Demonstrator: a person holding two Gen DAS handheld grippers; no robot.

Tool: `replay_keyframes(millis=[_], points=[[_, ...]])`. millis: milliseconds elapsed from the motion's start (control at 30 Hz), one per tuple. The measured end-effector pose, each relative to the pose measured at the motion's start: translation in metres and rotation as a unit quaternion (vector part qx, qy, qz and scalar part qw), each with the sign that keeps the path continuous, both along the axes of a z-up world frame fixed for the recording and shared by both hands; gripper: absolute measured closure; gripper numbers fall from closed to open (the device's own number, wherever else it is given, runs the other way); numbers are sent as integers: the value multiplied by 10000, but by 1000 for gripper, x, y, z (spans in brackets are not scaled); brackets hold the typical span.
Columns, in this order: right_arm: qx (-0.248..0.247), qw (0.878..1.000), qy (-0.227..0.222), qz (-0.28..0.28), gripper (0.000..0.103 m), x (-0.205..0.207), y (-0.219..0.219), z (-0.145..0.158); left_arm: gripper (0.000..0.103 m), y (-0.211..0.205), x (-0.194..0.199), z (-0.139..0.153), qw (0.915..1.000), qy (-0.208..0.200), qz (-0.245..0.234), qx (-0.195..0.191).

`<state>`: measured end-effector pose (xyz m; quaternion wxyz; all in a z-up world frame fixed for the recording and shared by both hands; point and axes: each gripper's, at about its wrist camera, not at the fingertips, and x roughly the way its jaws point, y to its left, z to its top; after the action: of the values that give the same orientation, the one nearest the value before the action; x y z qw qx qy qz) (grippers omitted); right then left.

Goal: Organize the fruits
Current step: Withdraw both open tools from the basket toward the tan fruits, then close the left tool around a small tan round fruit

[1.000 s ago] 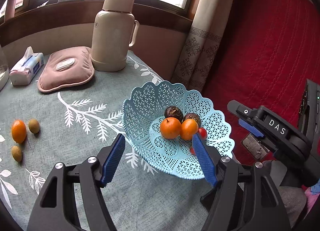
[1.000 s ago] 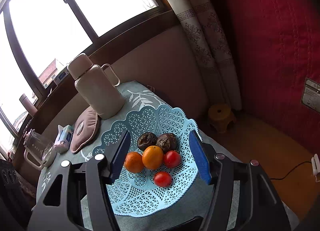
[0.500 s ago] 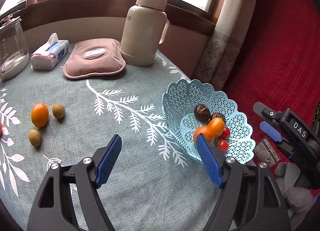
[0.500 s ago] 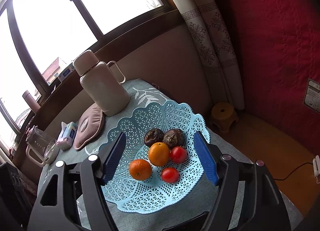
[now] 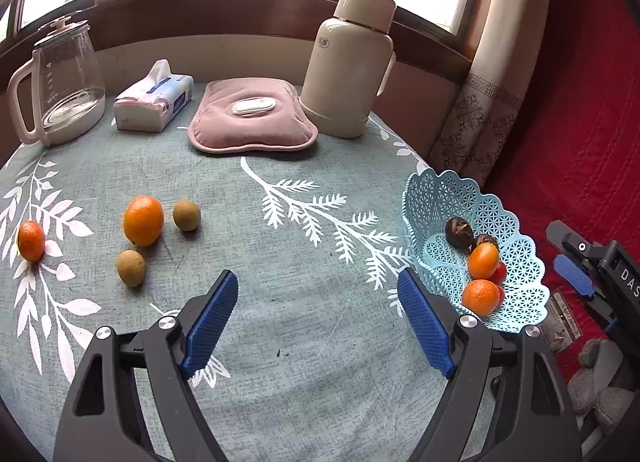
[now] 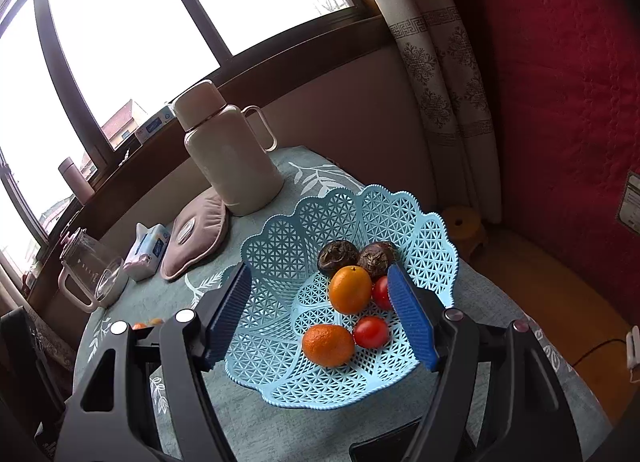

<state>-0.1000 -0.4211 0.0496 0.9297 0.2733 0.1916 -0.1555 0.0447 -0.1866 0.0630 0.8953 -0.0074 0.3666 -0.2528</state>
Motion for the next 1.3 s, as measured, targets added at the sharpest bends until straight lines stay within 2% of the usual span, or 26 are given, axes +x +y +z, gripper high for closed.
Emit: replay_keyframes(millis=[200,533,833,1133,1300], points=[[-149,9998,4,133,31,1,12,1,21,26,7,-1,9995,-16,299,-19],[-679,9968,32,411,31,6,43,1,21,71,23,-7,9962,23,870,6],[-1078,9905,118,840,31,14,76,-3,22,92,36,-18,9934,33,1129,219],[-1174,9861,252,1149,30,20,95,-11,36,94,56,-33,9911,138,1224,504],[-1234,9848,291,1185,30,22,98,-13,47,91,69,-39,9903,211,1213,647]])
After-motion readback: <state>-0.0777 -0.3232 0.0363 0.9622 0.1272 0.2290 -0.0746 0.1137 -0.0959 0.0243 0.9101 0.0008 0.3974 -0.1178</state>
